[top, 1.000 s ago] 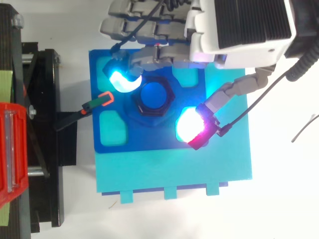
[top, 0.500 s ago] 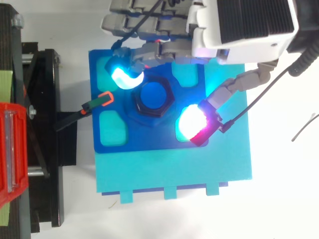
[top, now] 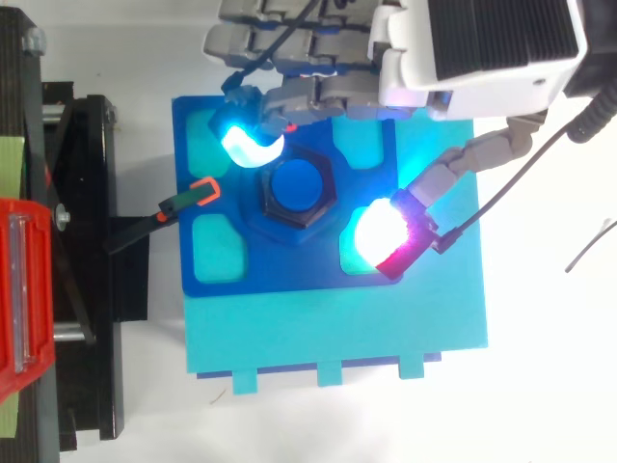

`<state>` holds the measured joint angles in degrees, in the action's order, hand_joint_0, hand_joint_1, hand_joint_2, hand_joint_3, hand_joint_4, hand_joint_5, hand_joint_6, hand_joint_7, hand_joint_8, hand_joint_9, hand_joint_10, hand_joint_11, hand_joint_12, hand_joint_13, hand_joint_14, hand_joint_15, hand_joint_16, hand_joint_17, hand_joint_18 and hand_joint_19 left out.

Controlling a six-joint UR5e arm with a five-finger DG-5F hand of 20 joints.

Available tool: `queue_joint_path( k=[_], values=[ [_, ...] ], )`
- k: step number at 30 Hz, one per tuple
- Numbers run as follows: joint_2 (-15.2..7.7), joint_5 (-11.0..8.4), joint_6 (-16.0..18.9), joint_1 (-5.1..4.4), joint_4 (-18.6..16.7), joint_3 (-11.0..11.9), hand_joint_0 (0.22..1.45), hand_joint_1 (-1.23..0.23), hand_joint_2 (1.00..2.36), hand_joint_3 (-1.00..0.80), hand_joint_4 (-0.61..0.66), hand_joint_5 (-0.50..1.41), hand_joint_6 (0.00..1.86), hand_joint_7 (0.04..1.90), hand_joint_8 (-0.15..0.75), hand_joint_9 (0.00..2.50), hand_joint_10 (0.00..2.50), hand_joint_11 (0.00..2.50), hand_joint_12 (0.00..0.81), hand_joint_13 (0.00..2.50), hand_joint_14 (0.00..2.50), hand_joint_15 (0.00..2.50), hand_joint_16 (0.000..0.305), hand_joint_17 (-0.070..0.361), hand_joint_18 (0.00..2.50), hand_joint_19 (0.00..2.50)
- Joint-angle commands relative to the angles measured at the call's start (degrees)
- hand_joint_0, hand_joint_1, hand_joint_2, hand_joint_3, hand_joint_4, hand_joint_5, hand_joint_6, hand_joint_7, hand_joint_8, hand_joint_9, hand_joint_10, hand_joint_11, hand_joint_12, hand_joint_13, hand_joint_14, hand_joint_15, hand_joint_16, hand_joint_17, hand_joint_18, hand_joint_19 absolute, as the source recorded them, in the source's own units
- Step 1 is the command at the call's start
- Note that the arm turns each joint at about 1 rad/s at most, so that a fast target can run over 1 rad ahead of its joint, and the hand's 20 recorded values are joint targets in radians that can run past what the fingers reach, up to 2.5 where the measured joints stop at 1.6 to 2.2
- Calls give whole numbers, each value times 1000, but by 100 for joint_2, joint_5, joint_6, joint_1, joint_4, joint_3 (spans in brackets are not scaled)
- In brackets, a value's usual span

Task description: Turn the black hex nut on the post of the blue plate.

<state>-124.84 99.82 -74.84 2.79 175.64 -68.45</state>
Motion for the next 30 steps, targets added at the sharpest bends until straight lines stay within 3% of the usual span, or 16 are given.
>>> queue_joint_path(
  k=[1,24,30],
  values=[
    [22,2,-22,11,59,-2,324,-636,1000,-500,192,-275,502,712,206,0,0,0,367,29,0,0,55,123,95,26],
    [127,-15,-383,29,656,-2,333,-625,1000,-500,190,-276,502,712,203,0,0,0,362,50,0,0,53,120,114,36],
    [127,-6,-383,29,674,-2,337,-622,1000,-500,188,-276,502,711,202,0,0,0,361,53,0,0,53,119,118,42]
  ],
)
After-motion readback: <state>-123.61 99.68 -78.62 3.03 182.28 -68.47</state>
